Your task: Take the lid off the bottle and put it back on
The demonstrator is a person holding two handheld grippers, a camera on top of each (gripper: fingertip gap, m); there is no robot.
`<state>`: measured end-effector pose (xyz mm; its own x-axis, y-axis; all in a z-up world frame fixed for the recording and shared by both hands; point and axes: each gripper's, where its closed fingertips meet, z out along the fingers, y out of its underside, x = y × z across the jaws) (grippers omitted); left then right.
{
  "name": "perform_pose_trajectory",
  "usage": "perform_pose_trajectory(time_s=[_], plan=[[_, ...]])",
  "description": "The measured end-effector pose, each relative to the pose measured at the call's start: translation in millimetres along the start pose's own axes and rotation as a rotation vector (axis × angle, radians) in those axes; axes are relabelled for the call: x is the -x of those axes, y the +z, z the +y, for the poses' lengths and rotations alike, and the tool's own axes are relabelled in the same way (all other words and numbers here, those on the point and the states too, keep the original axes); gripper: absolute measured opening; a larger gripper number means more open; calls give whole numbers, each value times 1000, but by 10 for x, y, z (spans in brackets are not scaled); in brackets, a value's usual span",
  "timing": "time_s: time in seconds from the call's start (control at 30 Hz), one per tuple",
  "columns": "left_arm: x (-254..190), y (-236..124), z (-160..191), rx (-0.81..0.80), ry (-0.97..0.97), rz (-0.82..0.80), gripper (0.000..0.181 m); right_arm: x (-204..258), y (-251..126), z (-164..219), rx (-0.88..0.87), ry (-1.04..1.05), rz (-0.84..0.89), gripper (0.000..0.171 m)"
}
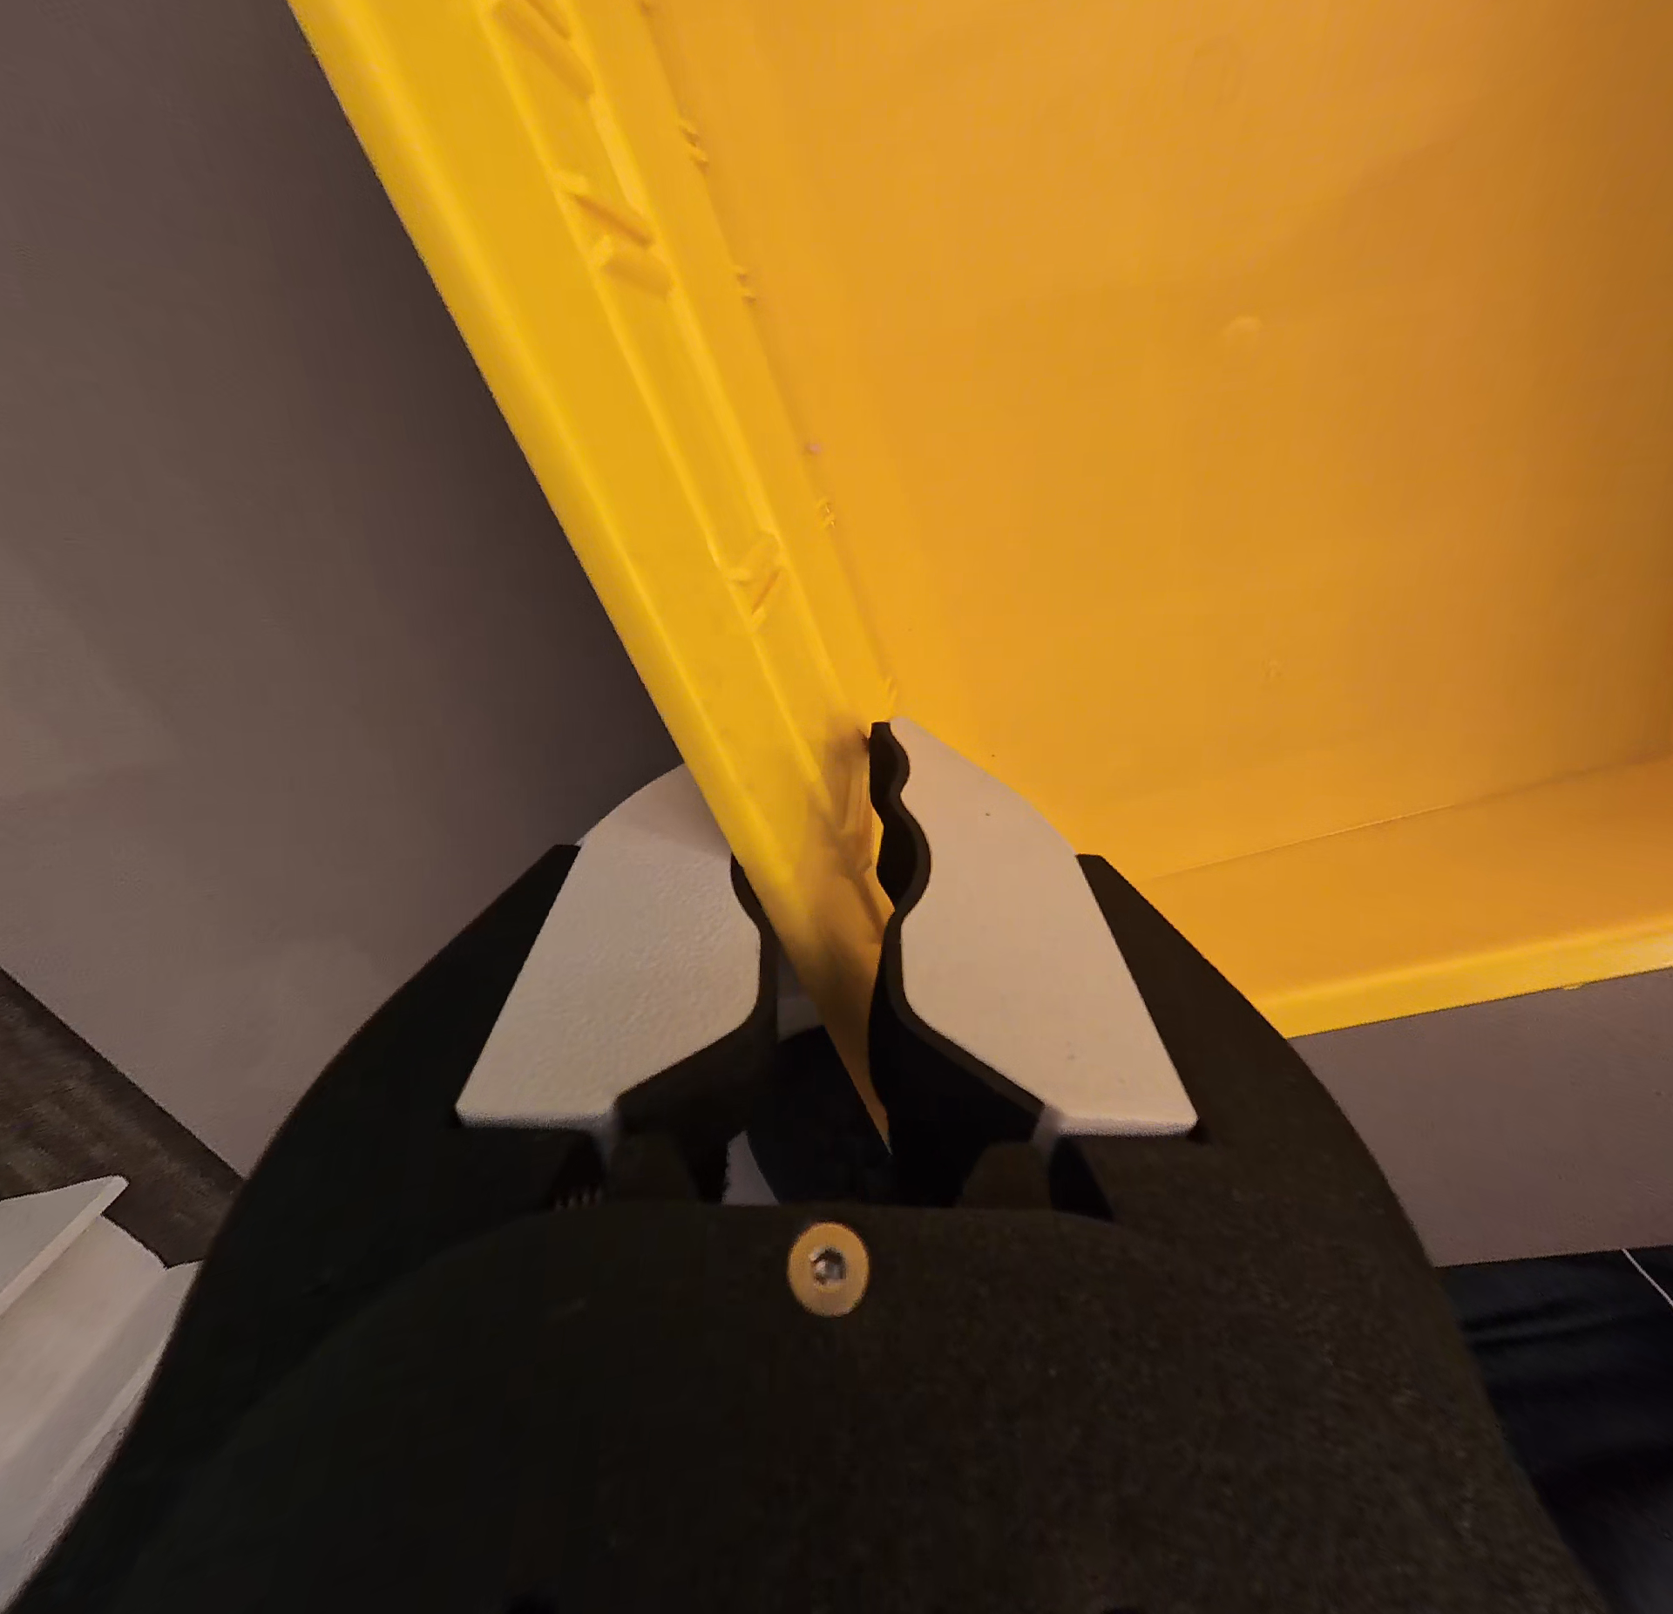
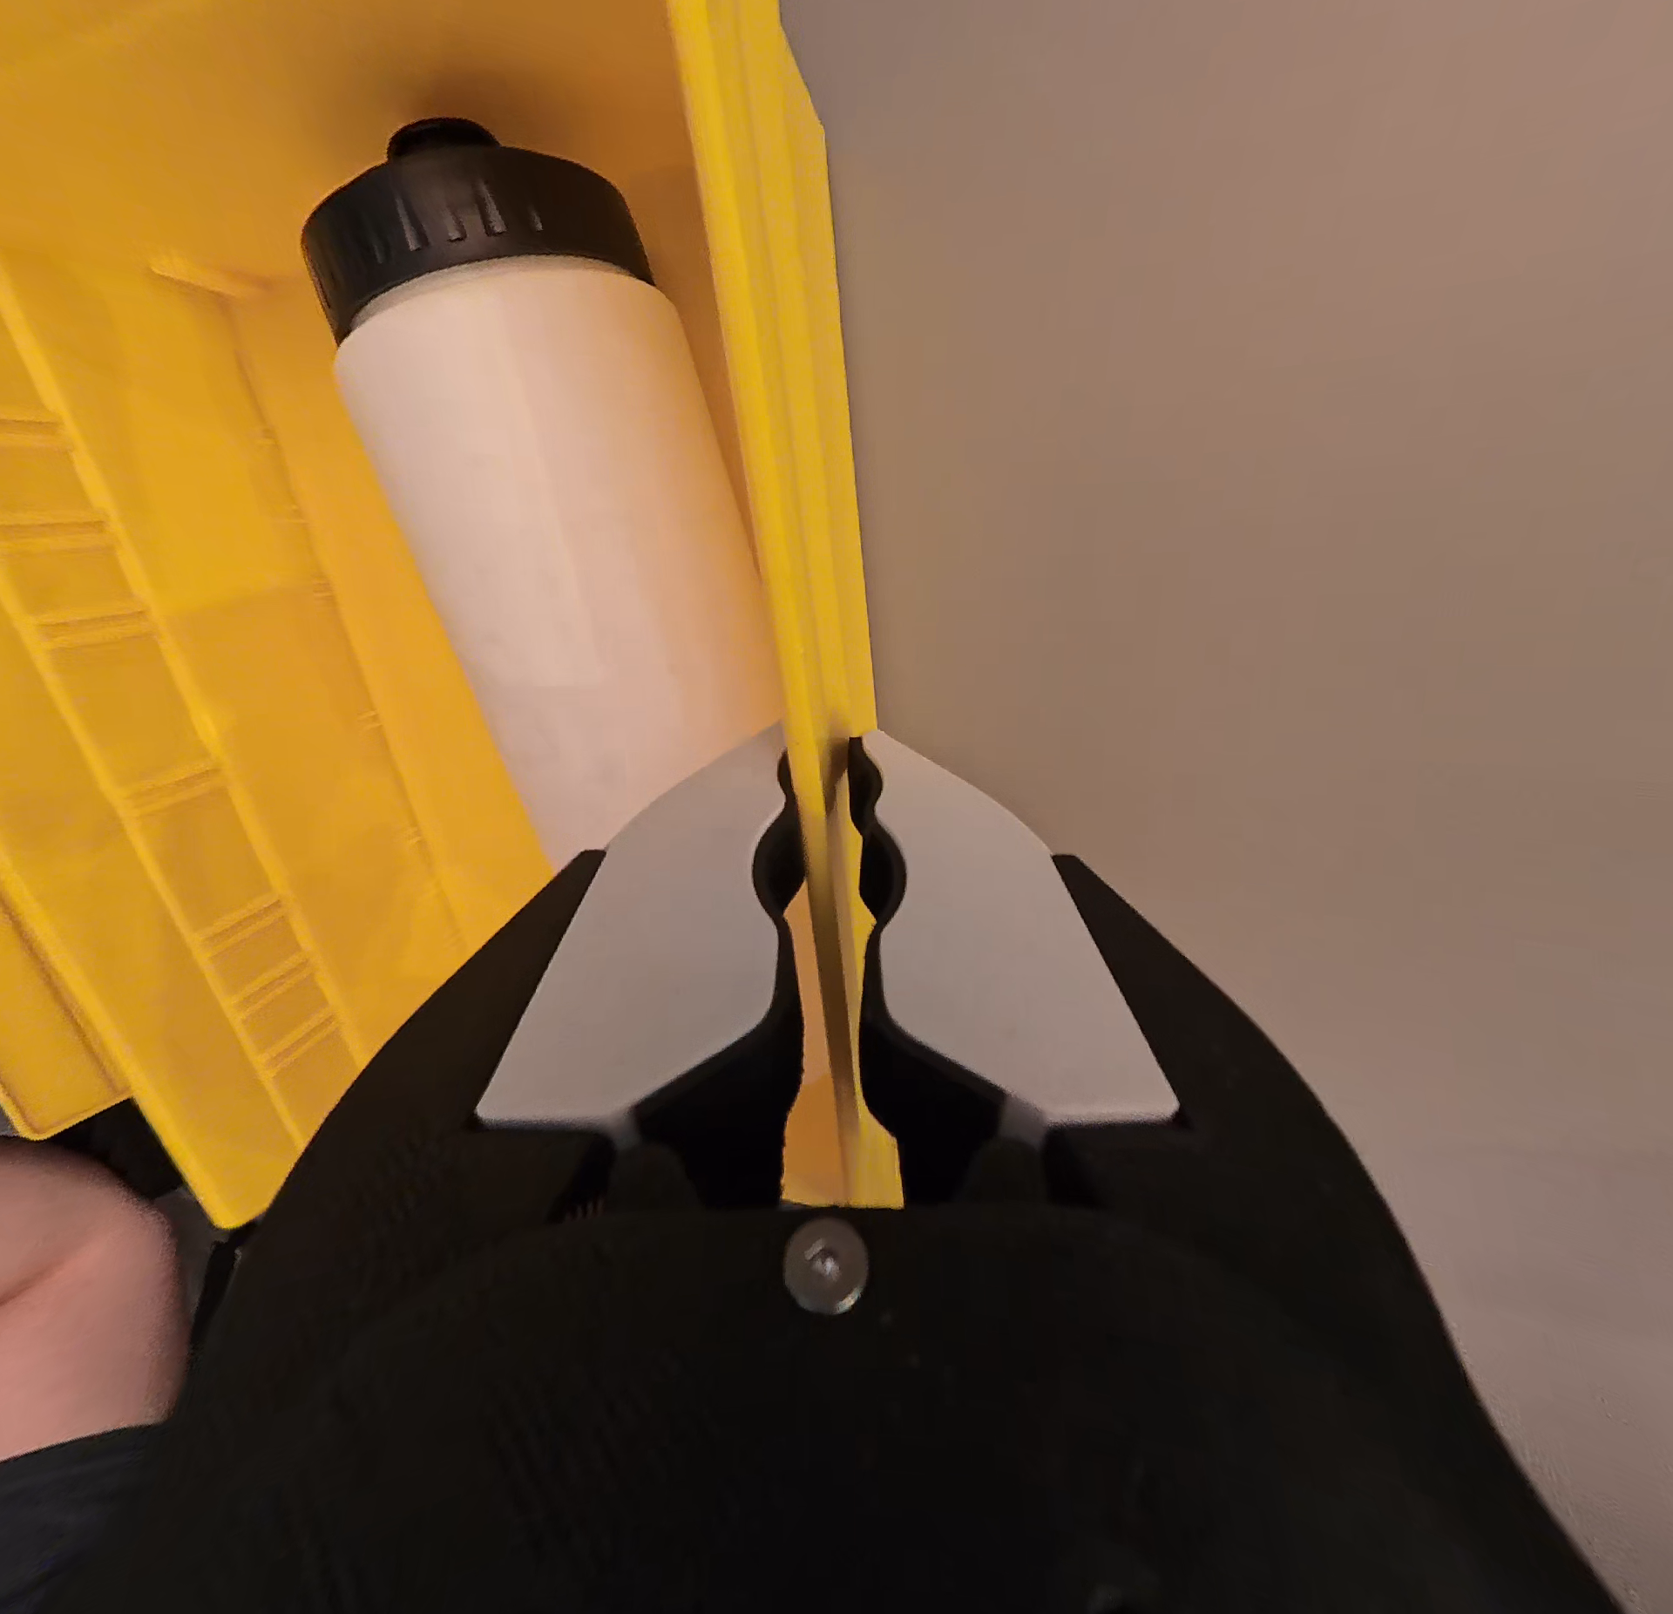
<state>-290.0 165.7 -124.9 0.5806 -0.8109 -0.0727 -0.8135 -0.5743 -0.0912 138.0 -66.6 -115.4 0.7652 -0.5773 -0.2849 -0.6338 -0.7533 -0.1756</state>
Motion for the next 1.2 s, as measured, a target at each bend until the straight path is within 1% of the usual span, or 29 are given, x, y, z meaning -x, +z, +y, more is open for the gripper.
perform_pose_trajectory(time_s=[0.13, 0.3, 0.43, 0.5, 0.53, 0.6, 0.7, 0.73, 0.83, 0.87, 0.9, 0.93, 0.97, 1.03, 1.13, 1.2], plan=[[-1, 2, -3, 7, -1, -12, 19, 30, 3, 41, 4, 62, -11, 9], [-7, 11, -47, -8, 11, -20, 19, 84, 10, 78, 20, 19, 23, 8], [-35, -2, -45, -17, 3, 14, 20, 151, 28, 71, 35, -34, -50, 13], [-37, -62, -59, -46, 5, 32, 21, 189, 11, 77, 54, -47, -109, 20], [-29, -115, -75, -72, 7, 34, 23, 203, -21, 80, 53, -43, -134, 21], [-18, -249, -99, -130, 11, 46, 24, 219, -141, 45, 7, -50, -150, 17], [-6, -465, -115, -218, 9, 74, 24, 258, -456, -33, -140, -92, -84, 16], [3, -531, -117, -245, 9, 77, 25, 367, -592, -58, -209, -133, -85, 16], [-1, -687, -109, -302, 15, 92, 25, 976, -975, -93, -440, -373, -125, 16], [-13, -730, -111, -319, 24, 97, 25, 1285, -1034, -53, -500, -498, -178, 18], [-27, -768, -118, -337, 31, 102, 25, 1639, -1046, 28, -539, -625, -263, 29], [-43, -799, -125, -351, 37, 107, 25, 1985, -1033, 124, -561, -725, -364, 33], [-59, -821, -128, -361, 42, 111, 25, 2245, -972, 190, -565, -763, -439, 33], [-100, -837, -117, -365, 61, 122, 25, 2573, -707, 212, -477, -745, -479, 33], [-159, -852, -92, -366, 80, 151, 26, 2793, -256, 111, -295, -675, -379, 33], [-188, -872, -90, -374, 87, 162, 26, 2858, -38, 19, -221, -642, -290, 33]])
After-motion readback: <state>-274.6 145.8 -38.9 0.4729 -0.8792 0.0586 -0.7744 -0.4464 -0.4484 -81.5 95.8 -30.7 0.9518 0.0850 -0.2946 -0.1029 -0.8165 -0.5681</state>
